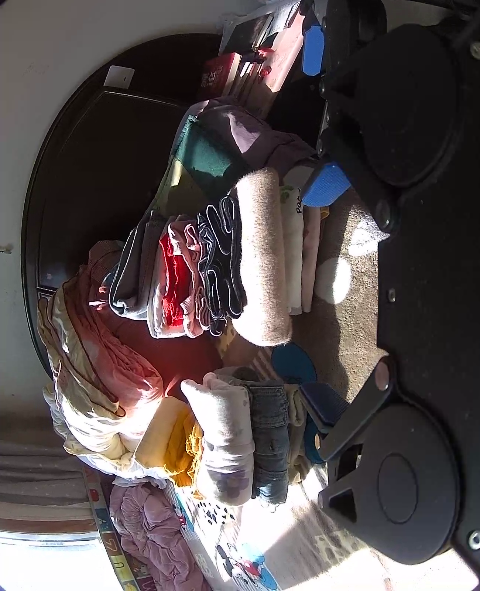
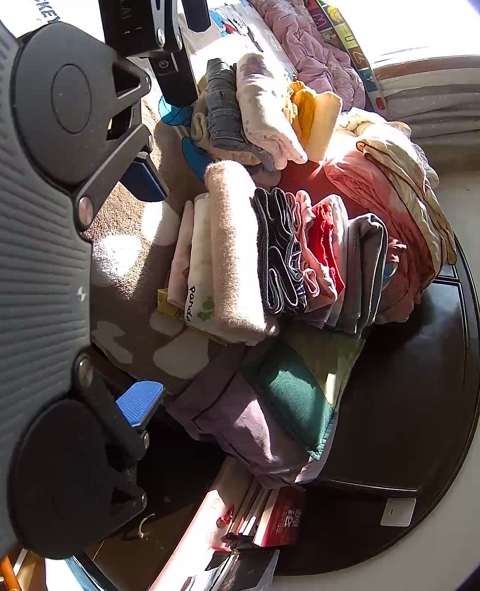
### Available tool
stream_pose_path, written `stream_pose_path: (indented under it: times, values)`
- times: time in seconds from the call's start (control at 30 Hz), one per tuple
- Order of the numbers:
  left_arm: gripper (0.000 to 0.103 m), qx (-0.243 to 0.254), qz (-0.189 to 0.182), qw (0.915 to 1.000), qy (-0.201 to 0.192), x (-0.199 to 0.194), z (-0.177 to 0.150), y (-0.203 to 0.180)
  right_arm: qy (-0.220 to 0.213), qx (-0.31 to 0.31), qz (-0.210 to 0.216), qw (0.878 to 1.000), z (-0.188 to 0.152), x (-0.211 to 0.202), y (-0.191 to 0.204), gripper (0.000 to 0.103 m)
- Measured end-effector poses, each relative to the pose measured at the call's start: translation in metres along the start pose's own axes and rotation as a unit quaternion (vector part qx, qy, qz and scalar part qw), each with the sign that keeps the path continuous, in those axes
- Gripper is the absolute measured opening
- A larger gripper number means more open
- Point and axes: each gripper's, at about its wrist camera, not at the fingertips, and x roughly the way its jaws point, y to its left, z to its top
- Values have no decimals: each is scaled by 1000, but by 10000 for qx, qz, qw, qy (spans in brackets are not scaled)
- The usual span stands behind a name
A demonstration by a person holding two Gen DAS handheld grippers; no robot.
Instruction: Fold clothes
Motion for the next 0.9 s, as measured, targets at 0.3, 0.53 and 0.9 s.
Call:
stream_pose_path:
  times: [0.3, 0.53, 0.9]
  values:
    - [103, 332, -73, 9994, 63, 2, 1, -10, -15, -108, -2, 9999, 1, 1, 2, 102]
    - [103, 315, 108, 9994, -29, 7, 3, -12, 0, -175, -78, 9998, 5, 2, -3, 102]
    - [103, 108, -52, 9999, -5, 9, 2, -9, 3, -141, -98, 9999, 6, 4, -11, 102]
